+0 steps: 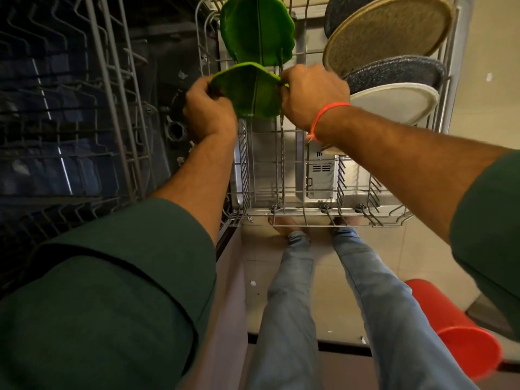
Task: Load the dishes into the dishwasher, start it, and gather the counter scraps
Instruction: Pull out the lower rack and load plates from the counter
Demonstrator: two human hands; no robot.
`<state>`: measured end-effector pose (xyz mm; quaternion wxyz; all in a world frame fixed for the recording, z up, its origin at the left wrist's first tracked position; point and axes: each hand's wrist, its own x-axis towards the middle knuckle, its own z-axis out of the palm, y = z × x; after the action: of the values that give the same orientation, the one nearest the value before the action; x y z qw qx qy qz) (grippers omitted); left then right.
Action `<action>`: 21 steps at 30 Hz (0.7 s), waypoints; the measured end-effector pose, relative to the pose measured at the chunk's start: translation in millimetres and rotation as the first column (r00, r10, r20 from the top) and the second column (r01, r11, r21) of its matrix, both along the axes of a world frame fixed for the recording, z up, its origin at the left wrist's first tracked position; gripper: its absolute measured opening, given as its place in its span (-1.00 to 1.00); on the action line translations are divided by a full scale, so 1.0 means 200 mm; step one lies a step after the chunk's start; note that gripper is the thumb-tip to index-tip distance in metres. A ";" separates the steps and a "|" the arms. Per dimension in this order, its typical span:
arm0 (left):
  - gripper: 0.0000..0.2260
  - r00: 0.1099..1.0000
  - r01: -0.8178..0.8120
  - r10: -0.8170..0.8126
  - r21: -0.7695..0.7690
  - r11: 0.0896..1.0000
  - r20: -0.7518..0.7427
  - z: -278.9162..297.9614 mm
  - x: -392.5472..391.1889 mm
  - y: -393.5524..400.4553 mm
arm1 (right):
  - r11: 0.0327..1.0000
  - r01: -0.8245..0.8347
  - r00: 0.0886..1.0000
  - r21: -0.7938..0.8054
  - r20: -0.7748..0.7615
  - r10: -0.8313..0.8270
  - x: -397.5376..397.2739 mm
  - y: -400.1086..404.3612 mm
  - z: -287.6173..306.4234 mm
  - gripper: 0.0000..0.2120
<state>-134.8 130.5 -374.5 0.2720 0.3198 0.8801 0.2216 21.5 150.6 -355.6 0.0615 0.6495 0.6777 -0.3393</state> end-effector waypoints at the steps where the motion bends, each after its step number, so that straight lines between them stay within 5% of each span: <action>1: -0.73 1.000 -0.008 0.008 0.013 1.000 0.005 0.01 0.00 0.01 | 1.000 -0.002 1.000 0.006 0.003 0.002 0.00 0.01 0.01 -0.71; 21: -0.74 0.998 0.021 -0.018 -0.063 0.998 0.056 -0.06 -0.06 -0.10 | 0.983 -0.177 0.980 0.044 0.100 0.172 0.00 -0.07 0.01 -0.74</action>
<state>-146.7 109.9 -385.7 0.3085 0.3134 0.8756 0.1999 20.8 136.4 -353.6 0.1064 0.6043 0.7371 -0.2833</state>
